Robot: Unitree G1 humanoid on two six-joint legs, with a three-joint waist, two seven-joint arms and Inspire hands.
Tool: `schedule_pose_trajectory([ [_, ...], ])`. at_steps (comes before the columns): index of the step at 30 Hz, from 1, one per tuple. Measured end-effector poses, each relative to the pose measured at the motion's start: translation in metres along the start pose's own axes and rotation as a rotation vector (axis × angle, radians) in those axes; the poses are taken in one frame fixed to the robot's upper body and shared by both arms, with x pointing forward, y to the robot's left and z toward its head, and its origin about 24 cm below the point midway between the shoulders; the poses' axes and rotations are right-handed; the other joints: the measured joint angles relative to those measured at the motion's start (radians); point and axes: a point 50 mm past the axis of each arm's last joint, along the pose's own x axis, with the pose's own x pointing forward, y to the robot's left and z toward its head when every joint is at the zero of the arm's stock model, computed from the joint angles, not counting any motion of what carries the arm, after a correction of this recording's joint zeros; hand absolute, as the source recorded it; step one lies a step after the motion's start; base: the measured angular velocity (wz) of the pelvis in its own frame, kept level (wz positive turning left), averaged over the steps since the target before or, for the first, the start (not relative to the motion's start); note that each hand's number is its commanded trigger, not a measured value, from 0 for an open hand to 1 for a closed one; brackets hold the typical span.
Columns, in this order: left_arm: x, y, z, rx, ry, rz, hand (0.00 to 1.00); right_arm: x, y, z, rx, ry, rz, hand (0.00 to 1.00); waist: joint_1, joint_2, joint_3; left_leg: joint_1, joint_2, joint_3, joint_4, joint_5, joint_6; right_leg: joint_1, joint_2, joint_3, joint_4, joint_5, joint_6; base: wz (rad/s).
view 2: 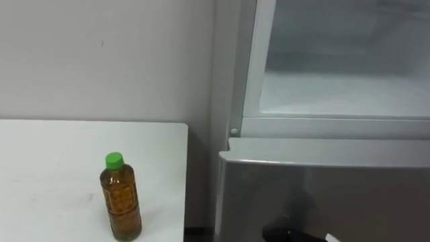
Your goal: Put the bottle in the upper fridge
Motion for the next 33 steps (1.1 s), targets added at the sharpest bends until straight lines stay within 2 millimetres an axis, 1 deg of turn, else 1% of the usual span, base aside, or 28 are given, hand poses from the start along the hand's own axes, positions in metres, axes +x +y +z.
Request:
schedule_pose_trajectory([
  [4, 0.0, -0.001, 0.0, 0.009, 0.001, 0.0, 0.0, 0.004, 0.001, 0.006, 0.003, -0.032, 0.033, 0.0, 0.001, 0.001, -0.0001, -0.001, 0.006, -0.001, 0.001, 0.004, -0.005, 0.001, 0.005, -0.002, -0.003, 0.004, -0.007, 0.0],
  [9, 0.0, -0.001, 0.0, 0.014, 0.0, 0.006, 0.0, 0.012, 0.008, 0.012, 0.044, -0.092, 0.069, 0.0, 0.002, 0.004, -0.001, -0.004, 0.012, -0.003, 0.002, 0.013, -0.015, 0.001, 0.011, -0.005, -0.005, 0.009, -0.017, 0.0],
  [10, 0.0, -0.002, 0.0, 0.018, 0.002, 0.008, 0.0, 0.013, 0.009, 0.014, 0.052, -0.103, 0.073, 0.0, 0.002, 0.007, -0.002, -0.004, 0.013, -0.003, 0.002, 0.014, -0.016, 0.001, 0.012, -0.005, -0.005, 0.01, -0.019, 0.0],
  [11, 0.0, -0.003, 0.0, 0.024, 0.003, 0.005, 0.0, 0.014, 0.01, 0.014, 0.056, -0.107, 0.077, 0.0, 0.004, 0.01, -0.0027, -0.004, 0.013, -0.004, 0.003, 0.014, -0.016, 0.002, 0.012, -0.006, -0.006, 0.011, -0.02, 0.0],
  [13, 0.0, -0.006, 0.0, 0.053, 0.008, -0.007, 0.0, 0.015, 0.013, 0.016, 0.07, -0.123, 0.082, 0.0, 0.01, 0.02, -0.0074, -0.008, 0.013, -0.01, 0.007, 0.015, -0.016, 0.002, 0.012, -0.009, -0.005, 0.012, -0.021, 0.04],
  [16, 0.001, -0.006, 0.001, 0.071, 0.022, -0.008, 0.0, 0.018, 0.016, 0.018, 0.082, -0.139, 0.086, 0.0, 0.011, 0.023, -0.008, -0.011, 0.014, -0.014, 0.009, 0.018, -0.018, 0.0, 0.012, -0.013, -0.005, 0.013, -0.023, 0.03],
  [18, 0.002, -0.007, 0.005, 0.072, 0.026, -0.01, 0.0, 0.023, 0.018, 0.023, 0.08, -0.162, 0.105, 0.0, 0.012, 0.023, -0.0082, -0.019, 0.015, -0.021, 0.015, 0.019, -0.018, -0.001, 0.012, -0.019, -0.005, 0.013, -0.023, 0.07],
  [21, 0.003, -0.008, 0.009, 0.078, 0.018, -0.01, 0.0, 0.028, 0.021, 0.03, 0.087, -0.197, 0.133, 0.0, 0.028, 0.023, -0.0086, -0.02, 0.016, -0.024, 0.014, 0.02, -0.018, -0.002, 0.013, -0.02, -0.002, 0.014, -0.025, 0.0],
  [23, 0.003, -0.008, 0.01, 0.08, 0.018, -0.009, 0.0, 0.033, 0.024, 0.039, 0.101, -0.243, 0.167, 0.0, 0.034, 0.024, -0.0092, -0.021, 0.016, -0.027, 0.015, 0.021, -0.019, 0.001, 0.013, -0.025, -0.003, 0.015, -0.027, 0.08],
  [25, 0.003, -0.008, 0.01, 0.086, 0.023, -0.009, 0.0, 0.041, 0.03, 0.056, 0.148, -0.344, 0.222, 0.0, 0.034, 0.024, -0.0138, -0.025, 0.017, -0.029, 0.016, 0.023, -0.02, 0.002, 0.012, -0.033, -0.006, 0.016, -0.028, 0.14],
  [26, 0.003, -0.008, 0.01, 0.096, 0.027, -0.01, 0.0, 0.047, 0.036, 0.071, 0.189, -0.445, 0.265, 0.0, 0.035, 0.027, -0.0203, -0.027, 0.018, -0.03, 0.02, 0.024, -0.02, 0.006, 0.012, -0.04, -0.015, 0.018, -0.029, 0.27],
  [27, 0.004, -0.008, 0.011, 0.099, 0.028, -0.011, 0.0, 0.051, 0.042, 0.087, 0.225, -0.545, 0.315, 0.0, 0.034, 0.033, -0.0238, -0.025, 0.019, -0.033, 0.022, 0.026, -0.02, 0.018, 0.012, -0.054, -0.029, 0.022, -0.028, 0.33],
  [28, 0.004, -0.008, 0.011, 0.1, 0.03, -0.01, 0.0, 0.052, 0.044, 0.094, 0.242, -0.589, 0.338, 0.0, 0.032, 0.035, -0.0267, -0.023, 0.019, -0.033, 0.022, 0.026, -0.02, 0.022, 0.012, -0.06, -0.038, 0.024, -0.026, 0.39],
  [29, 0.004, -0.008, 0.012, 0.099, 0.027, -0.01, 0.0, 0.052, 0.047, 0.105, 0.272, -0.665, 0.386, 0.0, 0.043, 0.034, -0.0295, -0.017, 0.019, -0.032, 0.022, 0.026, -0.02, 0.036, 0.012, -0.064, -0.047, 0.024, -0.023, 0.36],
  [30, 0.004, -0.008, 0.014, 0.096, 0.017, -0.012, 0.0, 0.052, 0.05, 0.113, 0.3, -0.72, 0.427, 0.0, 0.054, 0.032, -0.03, -0.011, 0.017, -0.032, 0.02, 0.026, -0.02, 0.051, 0.012, -0.068, -0.057, 0.022, -0.019, 0.32],
  [31, 0.004, -0.009, 0.016, 0.095, 0.009, -0.013, 0.0, 0.052, 0.052, 0.115, 0.313, -0.737, 0.446, 0.0, 0.058, 0.031, -0.03, -0.009, 0.017, -0.032, 0.019, 0.026, -0.02, 0.055, 0.011, -0.072, -0.058, 0.021, -0.017, 0.26],
  [33, 0.003, -0.009, 0.015, 0.094, 0.009, -0.013, 0.0, 0.053, 0.06, 0.118, 0.355, -0.762, 0.503, 0.0, 0.063, 0.025, -0.0266, -0.006, 0.014, -0.033, 0.017, 0.025, -0.018, 0.071, 0.007, -0.085, -0.073, 0.021, -0.01, 0.22],
])
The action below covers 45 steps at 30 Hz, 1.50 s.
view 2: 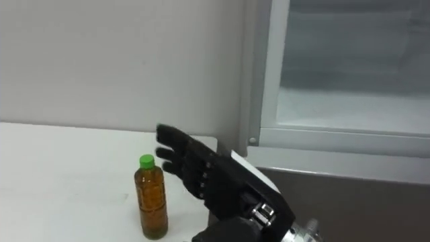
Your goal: Put the bottle in the upper fridge
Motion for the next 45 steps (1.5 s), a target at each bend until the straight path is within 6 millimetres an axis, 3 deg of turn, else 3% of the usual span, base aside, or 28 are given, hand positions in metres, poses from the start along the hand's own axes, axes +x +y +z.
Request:
schedule_pose_trajectory([
  [5, 0.0, -0.001, 0.001, 0.004, 0.008, -0.002, 0.0, 0.002, 0.003, -0.006, 0.025, 0.013, 0.017, 0.0, 0.002, -0.008, 0.008, -0.013, -0.002, 0.0, 0.0, -0.003, 0.005, -0.004, -0.002, -0.002, 0.0, 0.0, 0.003, 0.03],
  [12, 0.003, -0.005, 0.016, 0.031, -0.014, -0.018, 0.0, 0.005, 0.007, -0.014, 0.056, 0.039, 0.03, 0.0, 0.015, 0.007, 0.0166, -0.013, -0.003, 0.004, -0.006, -0.004, 0.005, -0.007, -0.003, -0.003, 0.0, 0.0, 0.004, 0.0],
  [28, 0.003, -0.007, 0.014, 0.043, -0.007, -0.021, 0.0, 0.008, 0.009, -0.017, 0.075, 0.041, 0.002, 0.0, 0.027, 0.012, 0.0154, -0.016, -0.005, 0.003, -0.01, -0.006, 0.008, -0.006, -0.012, -0.023, -0.003, -0.004, 0.01, 0.01],
  [36, 0.002, -0.009, 0.011, 0.039, -0.002, -0.002, 0.0, 0.01, 0.002, -0.018, 0.046, 0.011, -0.18, 0.0, 0.026, 0.021, 0.0084, -0.01, -0.008, 0.003, -0.016, -0.006, 0.008, 0.002, -0.013, -0.028, 0.0, -0.004, 0.01, 0.0],
  [45, 0.001, -0.012, 0.006, 0.052, -0.002, -0.007, 0.0, 0.006, -0.011, -0.012, -0.057, -0.024, -0.414, 0.0, 0.021, 0.024, 0.0107, 0.006, -0.008, 0.001, -0.01, -0.006, 0.009, 0.029, -0.014, -0.032, -0.016, -0.01, 0.018, 0.05],
])
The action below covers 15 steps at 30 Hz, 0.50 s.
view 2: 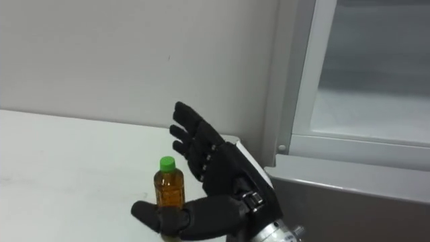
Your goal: Put the bottle in the upper fridge
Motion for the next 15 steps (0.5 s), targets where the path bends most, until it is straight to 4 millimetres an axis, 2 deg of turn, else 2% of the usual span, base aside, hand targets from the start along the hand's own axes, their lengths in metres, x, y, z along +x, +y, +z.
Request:
schedule_pose_trajectory([
  [5, -0.001, -0.003, -0.003, -0.001, 0.005, -0.007, 0.0, 0.001, -0.01, -0.004, -0.065, 0.008, -0.107, 0.0, 0.002, -0.001, 0.002, 0.0, -0.008, -0.018, -0.001, 0.0, 0.0, 0.003, -0.002, -0.007, -0.001, -0.002, 0.002, 0.06],
  [9, 0.0, -0.003, -0.002, 0.052, 0.0, -0.01, 0.0, 0.005, -0.014, -0.005, -0.108, 0.015, -0.151, 0.0, 0.002, -0.01, 0.0131, -0.001, -0.013, -0.035, 0.0, 0.0, 0.001, 0.0, -0.006, -0.02, -0.002, -0.006, 0.005, 0.09],
  [15, 0.0, -0.003, -0.002, 0.076, 0.003, -0.015, 0.0, 0.013, -0.017, -0.001, -0.127, -0.005, -0.199, 0.0, 0.008, -0.015, 0.0109, -0.007, -0.015, -0.049, 0.0, 0.0, 0.002, 0.002, -0.013, -0.041, -0.002, -0.008, 0.009, 0.08],
])
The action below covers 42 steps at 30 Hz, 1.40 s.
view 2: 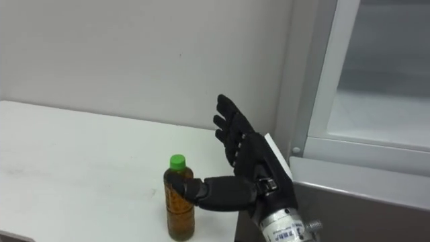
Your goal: Put the bottle in the upper fridge
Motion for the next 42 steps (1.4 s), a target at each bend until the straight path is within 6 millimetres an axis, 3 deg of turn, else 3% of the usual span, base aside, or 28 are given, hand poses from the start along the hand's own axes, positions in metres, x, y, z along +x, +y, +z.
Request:
schedule_pose_trajectory([
  [4, 0.0, 0.0, 0.0, 0.0, 0.001, 0.002, 0.0, 0.004, -0.002, -0.005, -0.007, 0.013, -0.039, 0.0, 0.002, -0.006, -0.004, -0.01, 0.0, -0.002, 0.0, 0.0, 0.0, 0.006, -0.001, -0.012, 0.001, 0.0, 0.0, 0.09],
  [17, 0.001, 0.0, 0.002, 0.006, 0.027, 0.0, 0.0, 0.008, -0.014, -0.033, -0.09, 0.126, -0.162, 0.0, 0.028, -0.004, -0.0033, -0.006, -0.003, -0.003, 0.005, 0.0, 0.0, 0.013, -0.006, -0.016, 0.002, -0.004, 0.006, 0.02],
  [23, 0.001, -0.001, 0.001, 0.014, 0.051, -0.013, 0.0, 0.006, -0.013, -0.059, -0.121, 0.237, -0.184, 0.0, 0.031, -0.008, -0.0056, -0.013, -0.013, -0.02, 0.007, 0.002, 0.003, 0.015, -0.009, -0.04, 0.003, -0.008, 0.006, 0.1],
  [25, 0.001, -0.001, 0.001, 0.015, 0.062, -0.012, 0.0, 0.005, -0.016, -0.068, -0.135, 0.28, -0.195, 0.0, 0.047, -0.01, -0.0068, -0.013, -0.013, -0.02, 0.007, 0.002, 0.003, 0.016, -0.009, -0.041, 0.003, -0.008, 0.006, 0.02],
  [28, 0.001, -0.002, -0.001, 0.02, 0.078, -0.013, 0.0, 0.001, -0.019, -0.079, -0.091, 0.341, -0.226, 0.0, 0.05, -0.007, -0.0043, -0.014, -0.017, -0.041, 0.009, 0.002, 0.004, 0.024, -0.013, -0.064, 0.002, -0.009, 0.008, 0.18],
  [34, 0.001, -0.002, -0.002, 0.024, 0.083, -0.019, 0.0, 0.012, -0.025, -0.082, -0.035, 0.366, -0.266, 0.0, 0.054, -0.002, 0.0, -0.015, -0.021, -0.059, 0.008, 0.007, 0.012, 0.025, -0.021, -0.072, 0.004, -0.014, 0.014, 0.09],
  [42, 0.0, -0.004, -0.007, 0.045, 0.099, -0.025, 0.0, 0.018, -0.036, -0.085, -0.018, 0.388, -0.341, 0.0, 0.055, -0.011, -0.0029, -0.015, -0.036, -0.076, 0.005, 0.01, 0.016, 0.035, -0.03, -0.092, 0.006, -0.017, 0.021, 0.09],
])
